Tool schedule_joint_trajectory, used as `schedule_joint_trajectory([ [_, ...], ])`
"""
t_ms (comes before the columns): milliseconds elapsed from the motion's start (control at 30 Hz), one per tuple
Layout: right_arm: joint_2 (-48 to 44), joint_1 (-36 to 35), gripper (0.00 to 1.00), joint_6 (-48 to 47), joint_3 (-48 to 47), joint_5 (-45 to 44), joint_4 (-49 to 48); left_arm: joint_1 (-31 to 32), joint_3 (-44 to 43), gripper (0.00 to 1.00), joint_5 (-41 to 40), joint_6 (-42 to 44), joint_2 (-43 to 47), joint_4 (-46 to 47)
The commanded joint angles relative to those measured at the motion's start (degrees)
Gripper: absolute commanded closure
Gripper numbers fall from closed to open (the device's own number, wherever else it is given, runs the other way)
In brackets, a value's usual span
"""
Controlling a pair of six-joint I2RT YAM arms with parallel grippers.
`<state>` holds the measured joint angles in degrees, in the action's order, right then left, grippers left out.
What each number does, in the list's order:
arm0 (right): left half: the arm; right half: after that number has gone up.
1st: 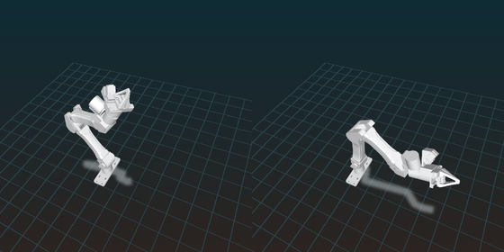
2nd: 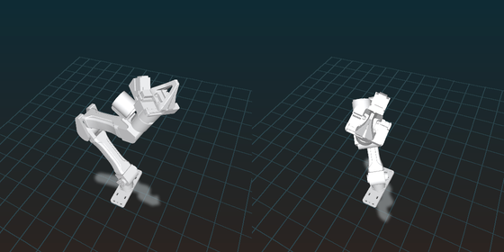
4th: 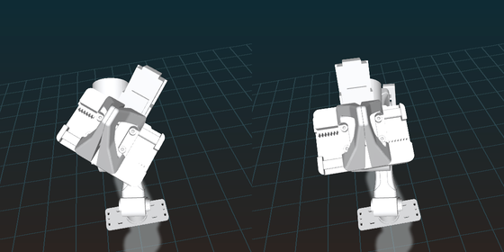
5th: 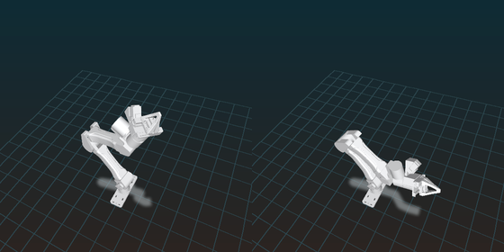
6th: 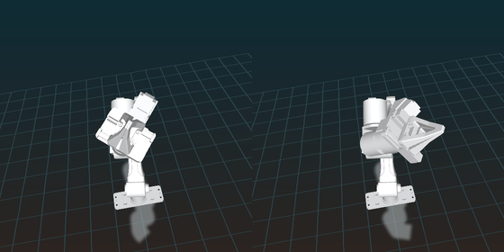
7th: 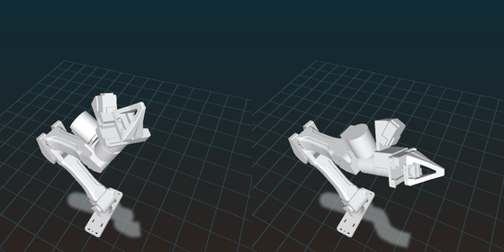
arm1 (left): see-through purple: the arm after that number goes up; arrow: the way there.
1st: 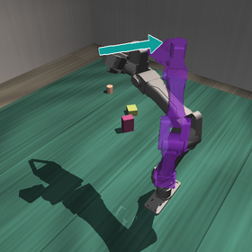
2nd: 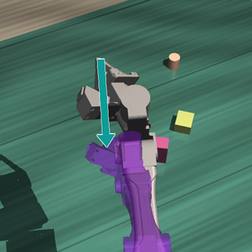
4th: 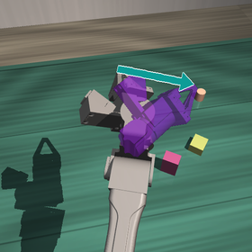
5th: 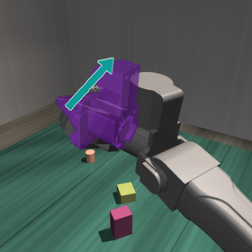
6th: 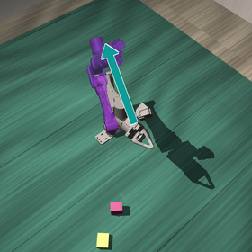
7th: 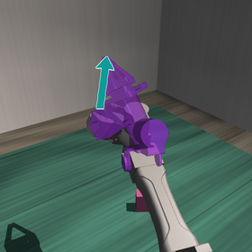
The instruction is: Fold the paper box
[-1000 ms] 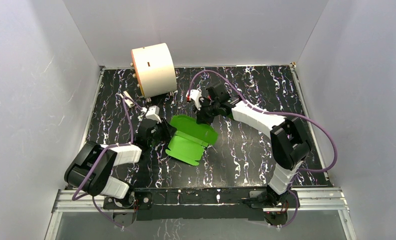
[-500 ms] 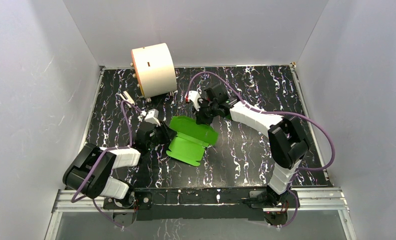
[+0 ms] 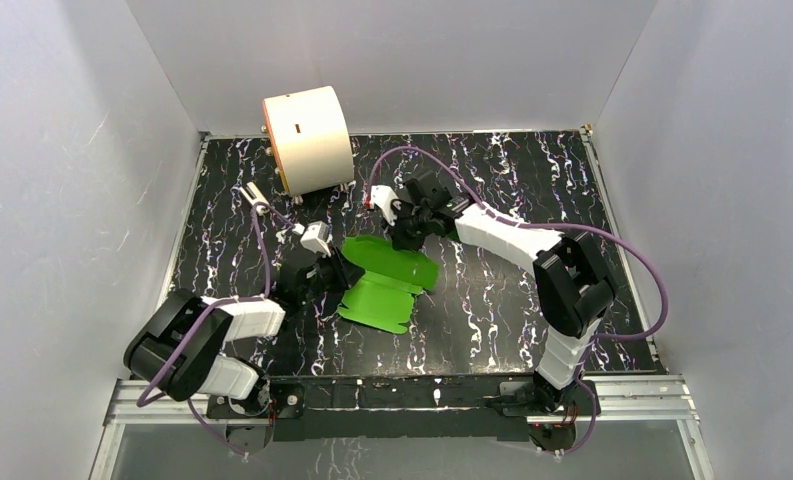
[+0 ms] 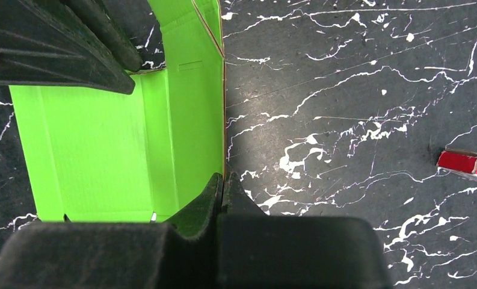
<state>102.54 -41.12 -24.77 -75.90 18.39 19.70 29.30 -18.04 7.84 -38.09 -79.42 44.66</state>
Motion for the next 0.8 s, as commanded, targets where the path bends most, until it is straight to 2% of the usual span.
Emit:
schedule_joint_trajectory([
  [0, 0.47, -2.36, 1.0, -2.69, -2.85, -2.19, -1.0, 2.12, -0.46, 0.82, -0.08, 1.07, -1.84, 3.77],
  [300, -0.5, -5.32, 1.0, -9.02, -1.44, -7.75, -2.33, 2.87, -0.39, 0.81, -2.53, 1.0, -2.88, 4.11],
  [433, -2.57, -7.04, 1.0, -15.83, 1.41, -10.38, -3.67, 2.87, 0.02, 0.78, -3.39, -0.15, -1.82, 4.11],
  [767, -6.6, -9.0, 1.0, -23.52, 5.98, -16.93, -6.92, 2.7, 3.32, 0.68, -5.92, -0.8, 7.9, 2.79],
])
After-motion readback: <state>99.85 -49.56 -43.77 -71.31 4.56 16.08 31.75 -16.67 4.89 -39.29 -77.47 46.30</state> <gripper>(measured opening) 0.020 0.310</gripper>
